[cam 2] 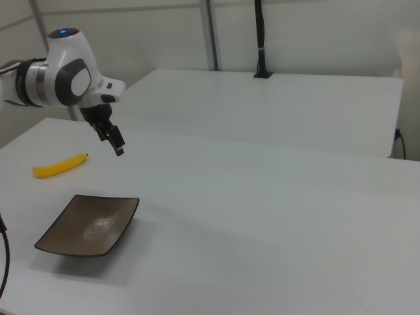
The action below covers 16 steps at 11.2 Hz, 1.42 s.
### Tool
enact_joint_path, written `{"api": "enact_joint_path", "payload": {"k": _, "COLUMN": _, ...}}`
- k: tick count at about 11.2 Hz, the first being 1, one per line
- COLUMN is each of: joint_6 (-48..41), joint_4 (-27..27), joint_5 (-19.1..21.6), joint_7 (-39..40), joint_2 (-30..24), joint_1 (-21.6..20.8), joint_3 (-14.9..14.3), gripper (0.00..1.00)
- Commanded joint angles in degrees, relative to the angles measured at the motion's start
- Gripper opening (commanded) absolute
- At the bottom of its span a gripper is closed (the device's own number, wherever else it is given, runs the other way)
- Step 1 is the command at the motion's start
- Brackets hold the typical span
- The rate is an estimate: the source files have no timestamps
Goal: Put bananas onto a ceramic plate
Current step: 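Move the open gripper over to the yellow banana and lower it, then close the gripper on the yellow banana's stem end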
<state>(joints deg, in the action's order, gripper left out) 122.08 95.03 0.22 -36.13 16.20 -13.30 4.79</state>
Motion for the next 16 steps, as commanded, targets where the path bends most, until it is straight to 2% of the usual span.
{"api": "enact_joint_path", "payload": {"k": 1, "joint_6": 4.38, "joint_4": -5.63, "joint_5": 0.22, "joint_7": -9.47, "joint_2": 4.97, "joint_1": -3.39, "joint_3": 1.01, "gripper": 1.0}}
{"api": "enact_joint_path", "payload": {"k": 3, "joint_6": 7.28, "joint_4": -9.66, "joint_5": -0.04, "joint_7": -15.6, "joint_2": 9.52, "joint_1": -7.59, "joint_3": 1.1, "gripper": 1.0}}
{"api": "enact_joint_path", "payload": {"k": 6, "joint_6": 15.97, "joint_4": -10.39, "joint_5": -0.13, "joint_7": -27.74, "joint_2": 13.41, "joint_1": -10.77, "joint_3": 1.1, "gripper": 1.0}}
{"api": "enact_joint_path", "payload": {"k": 8, "joint_6": 18.28, "joint_4": -11.26, "joint_5": -0.48, "joint_7": -29.53, "joint_2": 15.78, "joint_1": -12.97, "joint_3": 1.1, "gripper": 1.0}}
{"api": "enact_joint_path", "payload": {"k": 12, "joint_6": 18.28, "joint_4": -18.72, "joint_5": -1.0, "joint_7": -31.81, "joint_2": 22.98, "joint_1": -16.57, "joint_3": 1.02, "gripper": 1.0}}
{"api": "enact_joint_path", "payload": {"k": 16, "joint_6": 19.95, "joint_4": -19.79, "joint_5": -1.18, "joint_7": -33.12, "joint_2": 26.85, "joint_1": -20.09, "joint_3": 1.1, "gripper": 1.0}}
